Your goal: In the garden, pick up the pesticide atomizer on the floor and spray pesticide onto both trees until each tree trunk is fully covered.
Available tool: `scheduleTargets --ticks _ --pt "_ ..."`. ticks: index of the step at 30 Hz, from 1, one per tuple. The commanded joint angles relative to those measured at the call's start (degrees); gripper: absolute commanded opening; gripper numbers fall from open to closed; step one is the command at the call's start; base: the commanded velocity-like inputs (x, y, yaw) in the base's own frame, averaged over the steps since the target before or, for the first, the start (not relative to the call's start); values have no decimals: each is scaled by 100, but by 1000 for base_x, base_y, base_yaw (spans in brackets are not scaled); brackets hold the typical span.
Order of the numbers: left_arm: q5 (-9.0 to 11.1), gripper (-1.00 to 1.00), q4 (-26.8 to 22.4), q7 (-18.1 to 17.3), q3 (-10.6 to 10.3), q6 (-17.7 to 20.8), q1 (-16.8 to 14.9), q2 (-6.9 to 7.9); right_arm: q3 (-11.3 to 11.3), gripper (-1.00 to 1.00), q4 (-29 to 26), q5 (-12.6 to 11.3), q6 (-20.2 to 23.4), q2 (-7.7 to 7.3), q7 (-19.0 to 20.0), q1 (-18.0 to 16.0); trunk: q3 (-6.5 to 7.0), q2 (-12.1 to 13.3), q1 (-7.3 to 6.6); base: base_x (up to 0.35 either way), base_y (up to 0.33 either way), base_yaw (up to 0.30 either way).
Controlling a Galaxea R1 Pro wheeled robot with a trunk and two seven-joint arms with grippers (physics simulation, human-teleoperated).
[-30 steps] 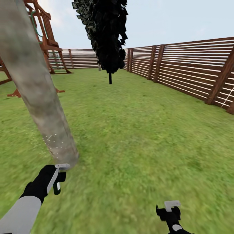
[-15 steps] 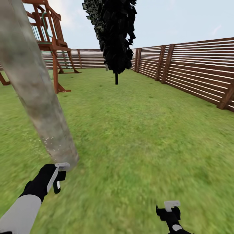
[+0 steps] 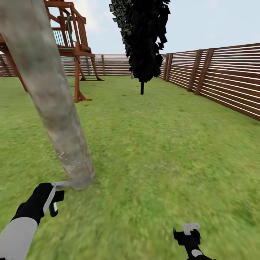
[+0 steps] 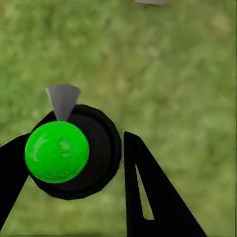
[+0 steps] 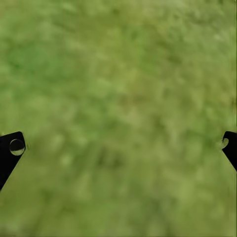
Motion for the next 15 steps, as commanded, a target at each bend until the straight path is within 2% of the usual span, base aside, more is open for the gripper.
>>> scheduleTargets --ticks 1,2,3,4,5,8,11,15 --pt "-20 -100 -3 9 9 29 -25 -37 51 100 -2 -46 -12 -1 -15 -1 -5 -2 -1 0 0 275" --pt "-19 -100 -3 10 8 33 -36 -84 51 100 -2 -46 -12 -1 -15 -1 -5 -2 -1 0 0 275" --pt "-21 -100 -10 7 -4 40 -49 -217 51 100 -2 -46 -12 -1 -15 -1 -5 -2 -1 0 0 275" --pt "-45 -100 -81 3 -54 76 -197 -469 51 100 -2 -45 -12 -1 -15 -1 -5 -2 -1 0 0 275" --pt "-64 -100 -139 47 -73 101 -295 -536 51 100 -2 -43 -12 -1 -15 -1 -5 -2 -1 0 0 274" --pt "-84 -100 -335 170 -80 262 -487 -506 51 100 -2 -41 -12 -3 -15 -1 -5 -2 -1 0 0 120" --pt "-93 -100 -790 180 -77 301 -457 -492 51 100 -2 -33 -12 -3 -15 -1 -5 -2 -1 82 -62 5" --pt "-94 -100 -946 185 -83 398 -439 -500 51 100 -2 -35 -12 -4 -15 -1 -5 -2 -1 205 -183 0"
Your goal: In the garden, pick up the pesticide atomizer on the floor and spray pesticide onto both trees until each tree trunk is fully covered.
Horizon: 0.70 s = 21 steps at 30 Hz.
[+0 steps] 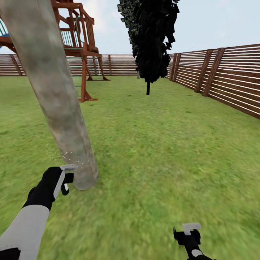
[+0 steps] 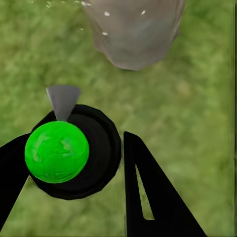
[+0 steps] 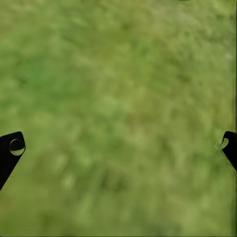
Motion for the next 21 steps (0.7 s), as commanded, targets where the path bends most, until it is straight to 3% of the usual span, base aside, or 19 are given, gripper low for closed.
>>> scheduleTargets --ticks 1,10,21 --pt "-16 -100 -12 2 2 33 -3 1 49 100 -1 -47 -10 -2 -13 -1 -5 -2 1 154 -233 0" --pt "-19 -100 -23 3 8 47 -4 14 50 100 -1 -49 -10 3 -13 -1 -5 -2 1 19 -271 7" --pt "-25 -100 -31 3 63 47 -38 18 58 100 -1 -40 -10 3 -12 -1 -5 -2 1 108 -256 260"
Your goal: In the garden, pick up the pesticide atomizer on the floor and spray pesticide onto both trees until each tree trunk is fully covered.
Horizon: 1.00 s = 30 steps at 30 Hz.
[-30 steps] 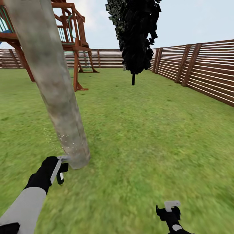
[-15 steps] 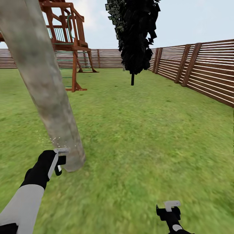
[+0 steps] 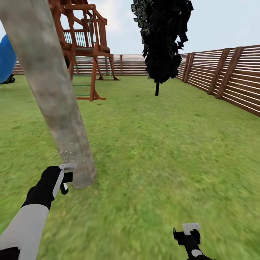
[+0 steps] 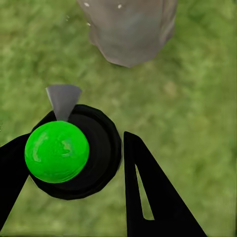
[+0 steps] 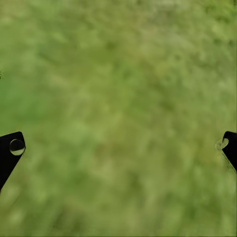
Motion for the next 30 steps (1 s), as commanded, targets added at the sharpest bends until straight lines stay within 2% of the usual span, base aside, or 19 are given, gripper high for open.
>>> scheduleTargets --ticks 1,12,22,23,25,30 --pt "-17 -100 -5 2 2 25 -1 -4 50 100 -3 -47 -10 -1 -14 0 -5 -2 1 234 -189 158" --pt "-19 -100 -2 2 -5 25 26 -5 50 100 -3 -47 -10 3 -9 0 -5 -2 1 265 -169 18" --pt "-19 -100 24 2 -6 25 58 7 50 100 -3 -47 -10 7 -8 0 -5 -2 1 37 -268 253" --pt "-47 -100 87 2 -9 25 70 110 50 100 -3 -47 -10 7 -6 0 -5 -2 1 0 -275 277" --pt "-72 -100 147 2 -31 25 76 173 50 100 -3 -47 -10 13 -6 0 -5 -2 1 24 -275 276" --pt "-64 -100 235 -6 -48 17 74 77 50 100 -3 -47 -10 16 -6 0 -5 -2 1 141 -259 77"
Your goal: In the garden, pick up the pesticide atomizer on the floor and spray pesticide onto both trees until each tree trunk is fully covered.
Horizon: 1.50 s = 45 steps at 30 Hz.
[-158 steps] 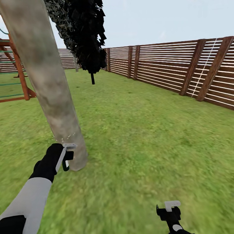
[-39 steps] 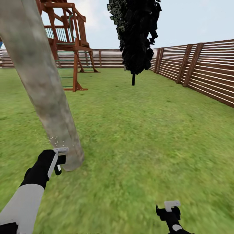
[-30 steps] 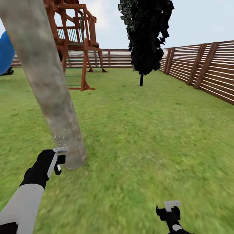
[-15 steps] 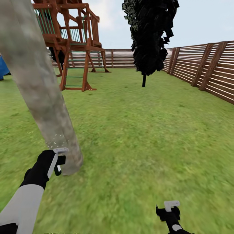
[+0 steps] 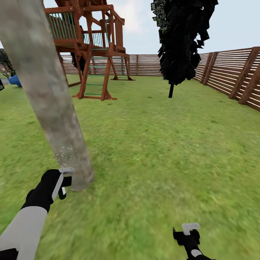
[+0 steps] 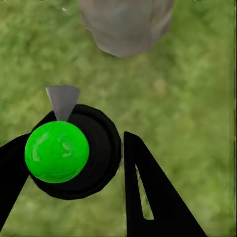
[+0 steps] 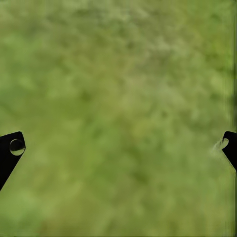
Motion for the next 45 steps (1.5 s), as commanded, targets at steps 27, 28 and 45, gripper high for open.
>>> scheduleTargets --ticks 27,28,45 --pt "-1 -100 1617 -14 19 -1625 128 180 58 100 -2 -46 -9 16 -4 -1 -5 -2 1 116 -188 116" --pt "4 -100 1625 -11 25 -1617 128 182 58 100 -2 -46 -9 23 -4 -1 -5 -2 1 128 -271 4" --pt "-4 -100 1624 -10 67 -1607 130 228 58 100 -2 -46 -9 15 -8 -1 -5 -2 1 33 -276 62"
